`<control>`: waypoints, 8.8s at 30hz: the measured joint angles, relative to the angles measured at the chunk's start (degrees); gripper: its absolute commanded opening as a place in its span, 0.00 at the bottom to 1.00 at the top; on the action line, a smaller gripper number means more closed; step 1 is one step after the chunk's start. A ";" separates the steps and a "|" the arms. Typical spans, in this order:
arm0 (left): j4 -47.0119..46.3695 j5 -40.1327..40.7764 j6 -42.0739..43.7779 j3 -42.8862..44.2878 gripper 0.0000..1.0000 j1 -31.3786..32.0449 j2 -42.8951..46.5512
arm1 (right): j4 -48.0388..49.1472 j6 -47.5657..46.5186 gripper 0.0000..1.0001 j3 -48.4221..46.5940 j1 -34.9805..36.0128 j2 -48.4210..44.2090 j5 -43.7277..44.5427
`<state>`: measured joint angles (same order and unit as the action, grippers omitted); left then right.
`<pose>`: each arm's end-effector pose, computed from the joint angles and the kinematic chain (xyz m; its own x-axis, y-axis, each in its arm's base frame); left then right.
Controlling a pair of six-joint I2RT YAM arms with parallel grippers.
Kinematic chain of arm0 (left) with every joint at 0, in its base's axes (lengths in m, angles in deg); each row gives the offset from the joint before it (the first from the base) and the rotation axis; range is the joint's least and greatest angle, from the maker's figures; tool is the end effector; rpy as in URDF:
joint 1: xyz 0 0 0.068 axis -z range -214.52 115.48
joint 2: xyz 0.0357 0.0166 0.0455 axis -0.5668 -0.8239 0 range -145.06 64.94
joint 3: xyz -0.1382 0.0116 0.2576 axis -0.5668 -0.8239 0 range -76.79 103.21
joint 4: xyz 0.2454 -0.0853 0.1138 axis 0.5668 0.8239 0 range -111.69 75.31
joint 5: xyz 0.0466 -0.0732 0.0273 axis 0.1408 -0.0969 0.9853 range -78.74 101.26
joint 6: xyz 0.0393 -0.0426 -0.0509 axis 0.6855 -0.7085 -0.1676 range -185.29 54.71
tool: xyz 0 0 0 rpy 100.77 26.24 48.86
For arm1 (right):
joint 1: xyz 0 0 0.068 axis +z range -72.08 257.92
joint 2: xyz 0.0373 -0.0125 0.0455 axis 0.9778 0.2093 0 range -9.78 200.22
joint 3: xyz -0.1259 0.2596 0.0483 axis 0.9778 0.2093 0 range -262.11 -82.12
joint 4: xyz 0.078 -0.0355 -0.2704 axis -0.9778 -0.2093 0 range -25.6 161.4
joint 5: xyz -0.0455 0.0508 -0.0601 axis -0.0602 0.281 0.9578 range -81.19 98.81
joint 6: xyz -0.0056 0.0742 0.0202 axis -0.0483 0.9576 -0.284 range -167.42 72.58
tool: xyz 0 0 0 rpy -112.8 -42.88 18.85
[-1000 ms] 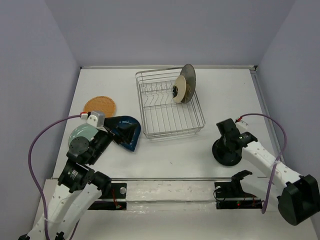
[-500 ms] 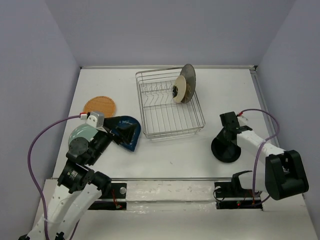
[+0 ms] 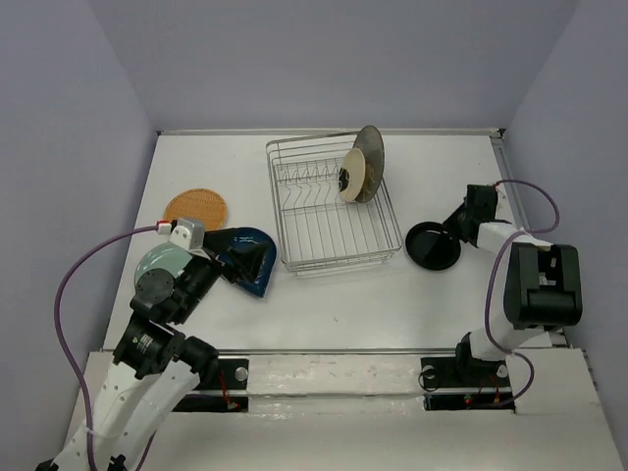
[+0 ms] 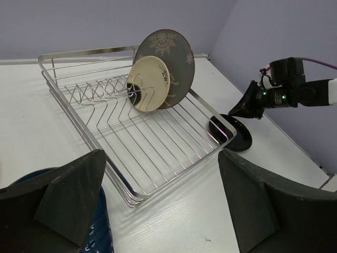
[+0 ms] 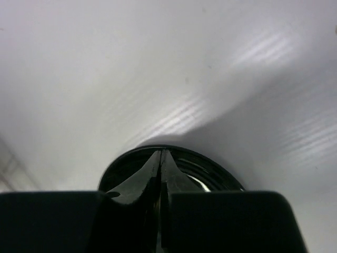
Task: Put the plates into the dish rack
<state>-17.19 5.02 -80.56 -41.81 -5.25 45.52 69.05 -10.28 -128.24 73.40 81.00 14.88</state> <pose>0.1109 -0.0703 0.3646 0.0090 -0.3051 -0.9523 0.6028 0.7615 -0.2383 0.3504 -0.0346 0.1499 -0.4906 0.6411 -0.5902 0.5600 0.7509 0.3501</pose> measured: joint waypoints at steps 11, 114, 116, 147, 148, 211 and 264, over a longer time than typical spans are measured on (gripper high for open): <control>0.04 0.28 0.00 0.00 0.99 0.02 0.02 | 0.31 -2.19 0.59 5.03 -2.75 -20.70 -4.59; 2.64 12.28 -3.96 0.55 0.99 -1.36 -4.90 | -38.53 -21.44 0.65 -69.99 48.13 24.98 45.27; 2.64 12.33 -4.07 0.55 0.99 -1.62 -4.90 | -32.87 -18.64 0.64 -62.01 49.96 16.28 42.88; 2.56 16.76 -4.59 0.55 0.99 -3.15 -3.41 | 48.89 29.14 0.59 -0.39 88.89 21.51 40.70; 2.58 16.74 -4.59 0.55 0.99 -3.15 -3.26 | 49.94 29.05 0.59 -1.40 88.06 22.16 40.59; 1.75 13.35 -4.79 0.55 0.99 -3.52 -4.20 | 39.54 33.83 0.07 -10.05 82.79 28.98 39.71; 2.01 19.45 -4.76 0.55 0.99 -4.07 -0.04 | -26.93 13.03 0.07 -22.71 85.81 3.74 38.73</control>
<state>-15.18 24.47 -85.32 -41.26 -9.31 45.48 42.12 2.75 -150.95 159.21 84.74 53.61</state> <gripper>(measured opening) 0.990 0.126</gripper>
